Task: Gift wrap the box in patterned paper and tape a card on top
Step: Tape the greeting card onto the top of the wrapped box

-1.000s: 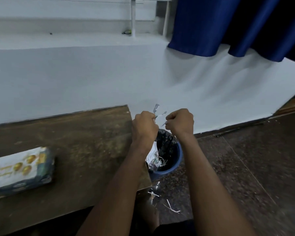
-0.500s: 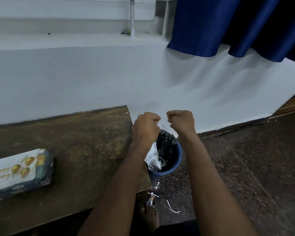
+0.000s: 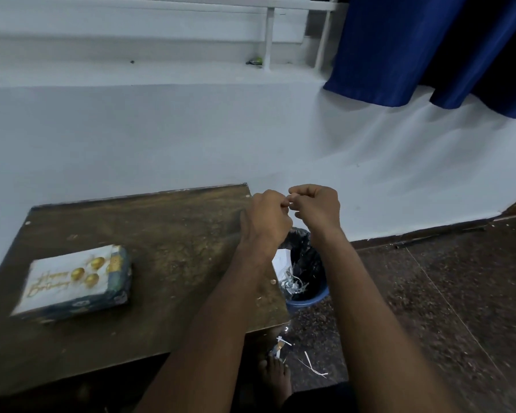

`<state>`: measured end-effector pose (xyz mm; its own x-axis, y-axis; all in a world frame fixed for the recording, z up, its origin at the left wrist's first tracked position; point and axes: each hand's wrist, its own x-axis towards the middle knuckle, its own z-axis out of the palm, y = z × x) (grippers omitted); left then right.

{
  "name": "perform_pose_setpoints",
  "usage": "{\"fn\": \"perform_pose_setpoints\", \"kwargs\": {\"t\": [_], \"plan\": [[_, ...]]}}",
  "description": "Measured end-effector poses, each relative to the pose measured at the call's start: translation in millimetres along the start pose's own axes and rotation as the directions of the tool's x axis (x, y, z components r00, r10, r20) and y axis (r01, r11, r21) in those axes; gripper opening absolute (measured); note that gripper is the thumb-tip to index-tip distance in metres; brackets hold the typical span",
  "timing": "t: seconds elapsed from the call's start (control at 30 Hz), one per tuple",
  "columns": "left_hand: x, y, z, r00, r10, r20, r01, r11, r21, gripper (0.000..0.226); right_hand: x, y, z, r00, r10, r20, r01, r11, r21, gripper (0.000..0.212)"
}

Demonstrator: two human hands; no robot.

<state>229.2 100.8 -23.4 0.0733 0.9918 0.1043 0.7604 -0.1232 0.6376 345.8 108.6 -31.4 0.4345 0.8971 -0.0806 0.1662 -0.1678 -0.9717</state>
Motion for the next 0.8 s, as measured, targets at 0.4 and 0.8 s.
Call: {"fn": "perform_pose_setpoints", "kwargs": {"t": [0.4, 0.8], "plan": [[-65.8, -89.9, -150.5, 0.988, -0.101, -0.114, 0.127, 0.961, 0.245, 0.021, -110.7, -37.9, 129.9, 0.859, -0.318, 0.400, 0.413, 0.893, -0.177, 0.022], [-120.0, -224.9, -254.4, 0.874, -0.486, 0.020, 0.472, 0.856, 0.210, 0.056, -175.9, -35.1, 183.4, 0.432, -0.229, 0.872, 0.738, 0.646, -0.195, 0.111]]}}
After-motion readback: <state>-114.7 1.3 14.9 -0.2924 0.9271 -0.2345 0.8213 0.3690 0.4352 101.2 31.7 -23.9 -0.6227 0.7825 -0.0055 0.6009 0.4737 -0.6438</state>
